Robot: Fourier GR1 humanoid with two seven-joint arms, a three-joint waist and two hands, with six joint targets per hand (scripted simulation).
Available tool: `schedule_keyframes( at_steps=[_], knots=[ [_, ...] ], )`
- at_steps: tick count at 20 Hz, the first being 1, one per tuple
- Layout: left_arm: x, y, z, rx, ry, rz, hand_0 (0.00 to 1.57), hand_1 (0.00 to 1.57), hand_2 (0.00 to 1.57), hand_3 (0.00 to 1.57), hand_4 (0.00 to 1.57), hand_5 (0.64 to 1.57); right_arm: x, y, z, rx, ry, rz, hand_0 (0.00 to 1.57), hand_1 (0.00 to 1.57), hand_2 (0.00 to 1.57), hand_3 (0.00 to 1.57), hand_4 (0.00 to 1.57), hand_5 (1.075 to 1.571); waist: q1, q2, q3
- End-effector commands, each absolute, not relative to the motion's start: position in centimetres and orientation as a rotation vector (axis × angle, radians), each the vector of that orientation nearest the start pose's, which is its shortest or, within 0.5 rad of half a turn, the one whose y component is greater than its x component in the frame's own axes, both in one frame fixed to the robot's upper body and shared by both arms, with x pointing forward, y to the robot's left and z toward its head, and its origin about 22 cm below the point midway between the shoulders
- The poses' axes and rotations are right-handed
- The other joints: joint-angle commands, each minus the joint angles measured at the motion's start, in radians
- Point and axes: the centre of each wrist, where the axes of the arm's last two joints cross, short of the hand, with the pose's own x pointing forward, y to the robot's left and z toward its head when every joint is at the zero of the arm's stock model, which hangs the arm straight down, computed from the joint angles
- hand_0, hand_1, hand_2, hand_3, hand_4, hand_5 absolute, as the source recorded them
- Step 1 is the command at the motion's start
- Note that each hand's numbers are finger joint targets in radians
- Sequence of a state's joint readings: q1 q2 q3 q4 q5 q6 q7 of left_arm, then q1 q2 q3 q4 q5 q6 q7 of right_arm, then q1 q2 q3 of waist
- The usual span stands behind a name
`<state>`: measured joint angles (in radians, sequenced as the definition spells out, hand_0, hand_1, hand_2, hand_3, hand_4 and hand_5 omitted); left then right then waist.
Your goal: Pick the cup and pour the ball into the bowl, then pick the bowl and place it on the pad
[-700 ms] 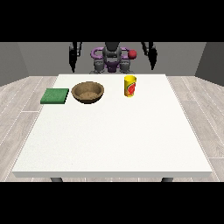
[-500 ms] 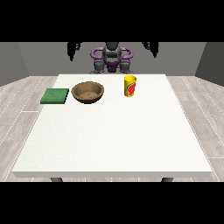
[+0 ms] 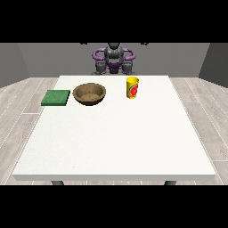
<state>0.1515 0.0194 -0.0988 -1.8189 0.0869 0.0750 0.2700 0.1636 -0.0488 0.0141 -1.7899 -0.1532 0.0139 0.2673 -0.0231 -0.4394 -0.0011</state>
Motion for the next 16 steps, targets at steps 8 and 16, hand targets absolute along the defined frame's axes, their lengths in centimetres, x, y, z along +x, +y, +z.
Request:
schedule_keyframes(
  at_steps=[8, 16],
  knots=[
    [19.7, 18.6, 5.0, -0.04, -1.634, 0.086, 0.0, 0.0, 0.0, 0.0, 0.0, 1.541, 17.2, -26.1, 5.0, 0.133, -1.576, -0.105, 0.0, 0.0, 0.0, 0.0, 0.45, 1.571, -0.04, 0.238, 0.0012],
    [22.3, 17.1, 1.2, 0.027, -1.864, 0.022, 0.0, 0.0, 0.0, 0.0, 0.0, 1.504, 20.6, -27.6, 2.1, 0.114, -1.802, -0.091, 0.0, 0.0, 0.0, 0.0, 0.35, 1.571, -0.035, 0.5, 0.0015]
  ],
)
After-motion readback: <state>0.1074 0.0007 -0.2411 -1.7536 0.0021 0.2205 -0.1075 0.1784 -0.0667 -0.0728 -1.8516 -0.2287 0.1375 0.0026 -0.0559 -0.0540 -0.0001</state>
